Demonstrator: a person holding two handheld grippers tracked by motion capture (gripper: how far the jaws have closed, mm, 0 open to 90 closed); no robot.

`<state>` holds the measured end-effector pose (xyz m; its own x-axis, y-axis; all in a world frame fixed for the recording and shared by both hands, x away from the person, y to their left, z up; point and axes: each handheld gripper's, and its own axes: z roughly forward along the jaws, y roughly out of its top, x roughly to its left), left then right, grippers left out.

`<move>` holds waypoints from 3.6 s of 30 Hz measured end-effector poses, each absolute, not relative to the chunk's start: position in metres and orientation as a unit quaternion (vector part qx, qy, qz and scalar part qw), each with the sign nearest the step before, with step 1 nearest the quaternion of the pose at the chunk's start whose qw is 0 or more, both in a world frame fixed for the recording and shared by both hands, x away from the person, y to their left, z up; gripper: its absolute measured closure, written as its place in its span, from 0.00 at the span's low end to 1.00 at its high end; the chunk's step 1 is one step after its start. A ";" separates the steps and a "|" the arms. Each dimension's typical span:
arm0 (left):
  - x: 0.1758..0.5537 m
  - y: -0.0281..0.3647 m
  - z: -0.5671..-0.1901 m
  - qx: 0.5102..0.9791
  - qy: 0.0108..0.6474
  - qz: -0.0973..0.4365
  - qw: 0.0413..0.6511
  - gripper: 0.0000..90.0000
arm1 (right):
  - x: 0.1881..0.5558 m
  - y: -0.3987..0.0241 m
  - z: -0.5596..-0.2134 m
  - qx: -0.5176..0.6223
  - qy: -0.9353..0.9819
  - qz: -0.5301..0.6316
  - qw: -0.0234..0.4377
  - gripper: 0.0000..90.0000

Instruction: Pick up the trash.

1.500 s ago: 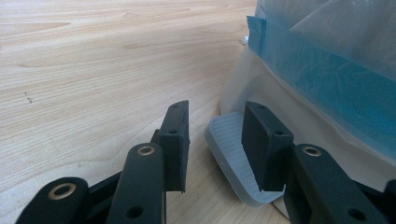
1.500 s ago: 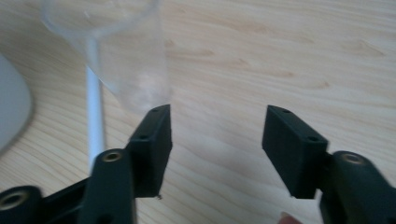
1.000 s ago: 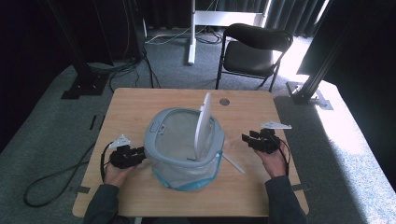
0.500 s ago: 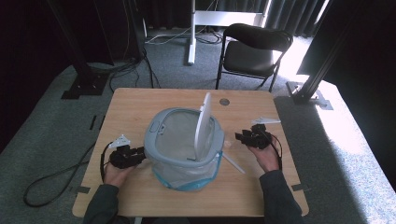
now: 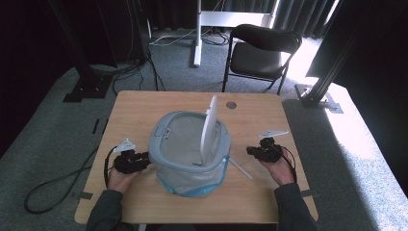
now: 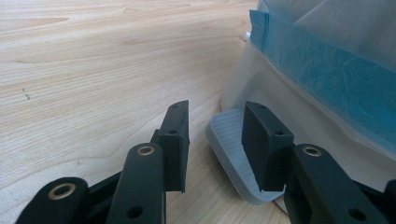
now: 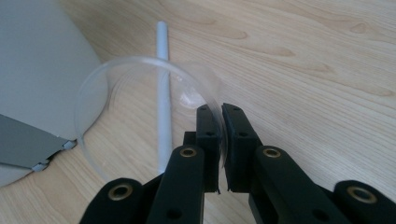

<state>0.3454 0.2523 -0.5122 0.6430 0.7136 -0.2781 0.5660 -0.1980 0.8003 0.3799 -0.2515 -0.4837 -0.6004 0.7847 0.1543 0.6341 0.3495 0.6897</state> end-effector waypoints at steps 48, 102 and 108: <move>0.345 0.252 -0.512 0.771 0.414 0.079 0.478 0.69 | 0.400 -0.248 -0.391 0.421 0.762 0.459 0.176 0.96; 0.346 0.251 -0.512 0.771 0.414 0.080 0.477 0.68 | 0.407 -0.199 -0.301 0.340 0.760 0.517 0.201 0.96; 0.345 0.251 -0.512 0.771 0.414 0.081 0.477 0.68 | 0.408 -0.189 -0.295 0.328 0.763 0.520 0.199 0.96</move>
